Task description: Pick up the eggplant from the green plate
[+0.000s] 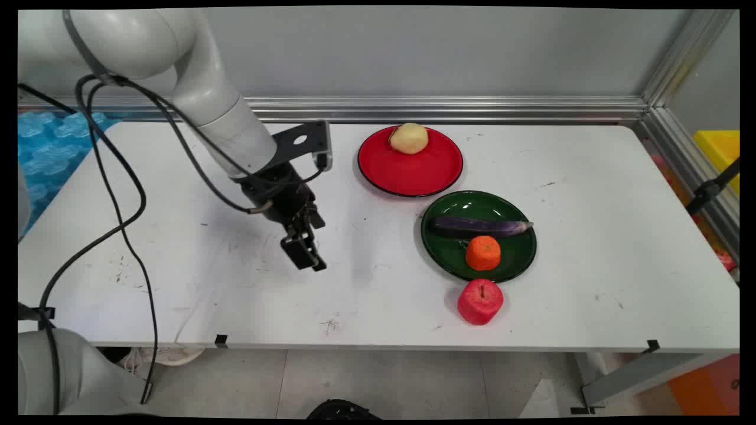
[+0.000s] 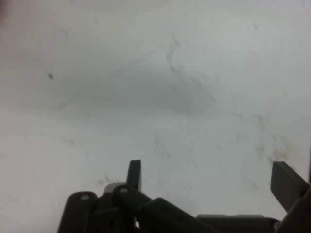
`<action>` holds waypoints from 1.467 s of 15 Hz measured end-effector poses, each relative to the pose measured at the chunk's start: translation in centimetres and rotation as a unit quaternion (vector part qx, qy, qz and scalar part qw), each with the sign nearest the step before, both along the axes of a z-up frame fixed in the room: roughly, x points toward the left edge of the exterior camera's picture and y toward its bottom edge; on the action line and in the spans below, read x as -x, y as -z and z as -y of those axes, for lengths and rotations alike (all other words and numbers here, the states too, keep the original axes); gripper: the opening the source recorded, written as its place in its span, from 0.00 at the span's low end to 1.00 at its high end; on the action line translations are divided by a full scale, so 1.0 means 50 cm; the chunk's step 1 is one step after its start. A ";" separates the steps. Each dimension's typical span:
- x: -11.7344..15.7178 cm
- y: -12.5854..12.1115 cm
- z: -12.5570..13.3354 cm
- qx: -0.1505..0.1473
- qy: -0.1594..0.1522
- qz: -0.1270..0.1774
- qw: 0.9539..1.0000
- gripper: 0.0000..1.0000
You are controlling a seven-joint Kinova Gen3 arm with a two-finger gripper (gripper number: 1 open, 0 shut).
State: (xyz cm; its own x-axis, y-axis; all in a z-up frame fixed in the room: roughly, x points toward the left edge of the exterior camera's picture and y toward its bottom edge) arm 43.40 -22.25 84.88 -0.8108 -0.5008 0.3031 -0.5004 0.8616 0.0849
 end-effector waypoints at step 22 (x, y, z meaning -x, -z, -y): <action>0.262 0.030 0.235 0.150 0.043 -0.096 0.983 1.00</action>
